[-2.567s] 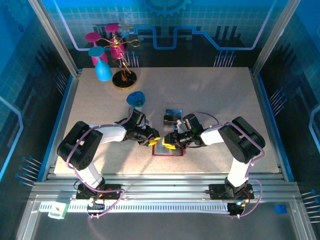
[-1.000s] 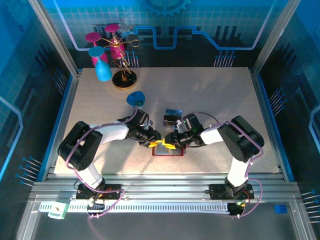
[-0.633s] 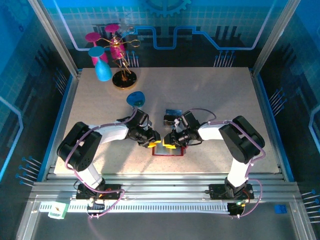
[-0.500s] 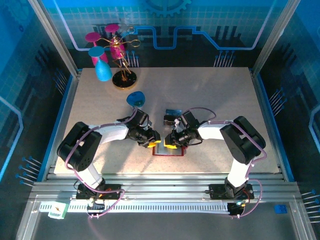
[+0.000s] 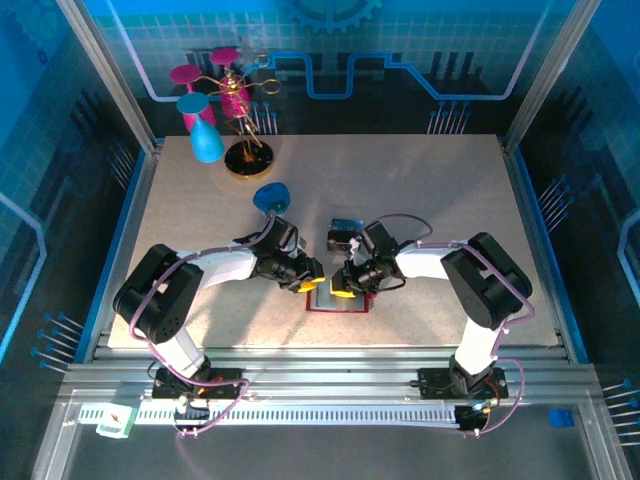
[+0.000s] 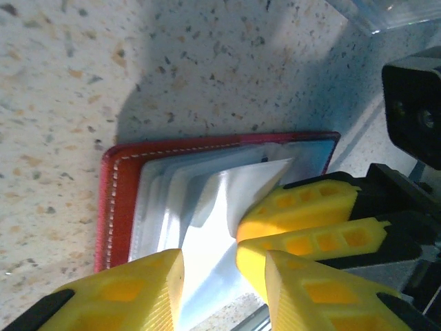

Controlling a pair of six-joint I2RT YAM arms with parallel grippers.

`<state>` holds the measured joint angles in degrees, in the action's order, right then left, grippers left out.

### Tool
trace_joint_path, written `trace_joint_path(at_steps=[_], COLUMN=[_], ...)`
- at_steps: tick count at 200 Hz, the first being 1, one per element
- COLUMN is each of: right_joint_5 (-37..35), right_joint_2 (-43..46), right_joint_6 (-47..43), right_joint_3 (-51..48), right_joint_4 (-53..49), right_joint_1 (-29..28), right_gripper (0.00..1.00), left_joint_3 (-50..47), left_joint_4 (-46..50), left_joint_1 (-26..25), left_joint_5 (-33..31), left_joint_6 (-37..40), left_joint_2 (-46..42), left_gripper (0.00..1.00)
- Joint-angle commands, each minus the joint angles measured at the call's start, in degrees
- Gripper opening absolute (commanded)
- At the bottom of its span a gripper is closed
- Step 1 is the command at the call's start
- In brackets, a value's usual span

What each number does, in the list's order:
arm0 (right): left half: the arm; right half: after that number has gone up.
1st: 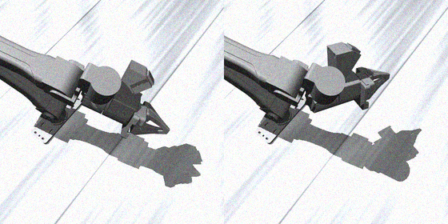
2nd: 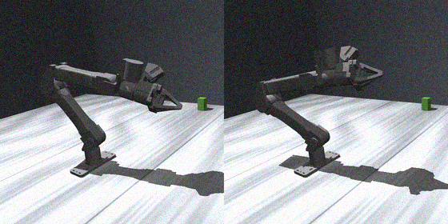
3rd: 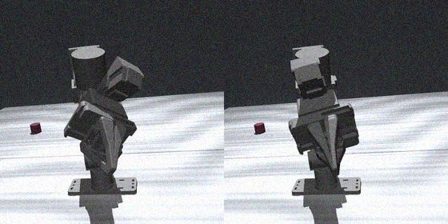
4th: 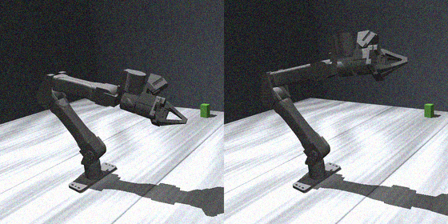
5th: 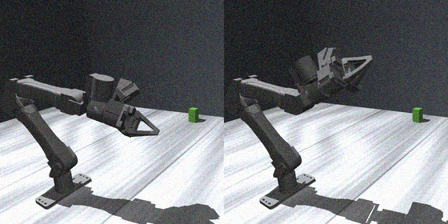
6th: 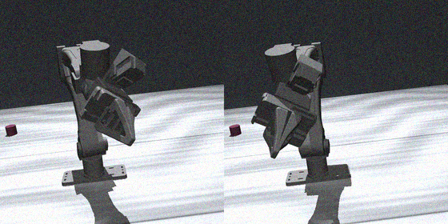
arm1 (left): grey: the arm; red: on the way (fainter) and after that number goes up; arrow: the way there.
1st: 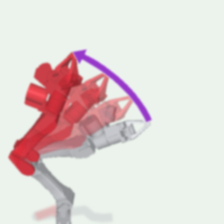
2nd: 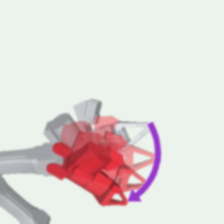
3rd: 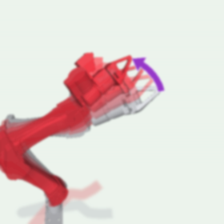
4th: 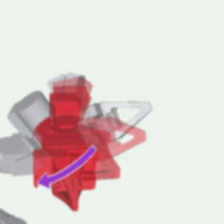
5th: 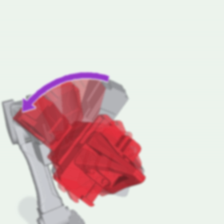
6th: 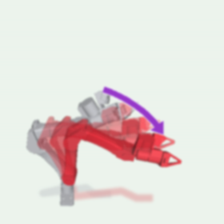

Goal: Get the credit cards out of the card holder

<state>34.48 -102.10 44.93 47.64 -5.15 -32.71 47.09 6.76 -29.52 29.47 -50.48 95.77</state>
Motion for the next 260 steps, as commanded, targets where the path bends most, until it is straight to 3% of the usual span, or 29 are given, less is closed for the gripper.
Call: trace_joint_path(at_steps=[1, 109, 260], right_joint_5=[-2.8, -2.1, -1.4], right_joint_2=[-1.0, -1.4, -1.0], right_joint_6=[-0.3, 0.1, 0.7], right_joint_3=[-0.8, -0.9, -1.4], right_joint_4=[-4.2, -3.2, -1.8], right_joint_1=[-0.7, -0.7, -0.6], right_gripper=[0.22, 0.22, 0.21], left_joint_3=[-0.1, 3.7, 0.9], left_joint_4=[-0.7, 8.5, 0.3], left_joint_1=[-0.8, -2.7, -3.5], left_joint_5=[2.8, 0.6, 1.3], left_joint_6=[-0.3, 4.8, -0.5], left_joint_2=[0.2, 3.6, 4.3], left_gripper=[0.37, 0.40, 0.35])
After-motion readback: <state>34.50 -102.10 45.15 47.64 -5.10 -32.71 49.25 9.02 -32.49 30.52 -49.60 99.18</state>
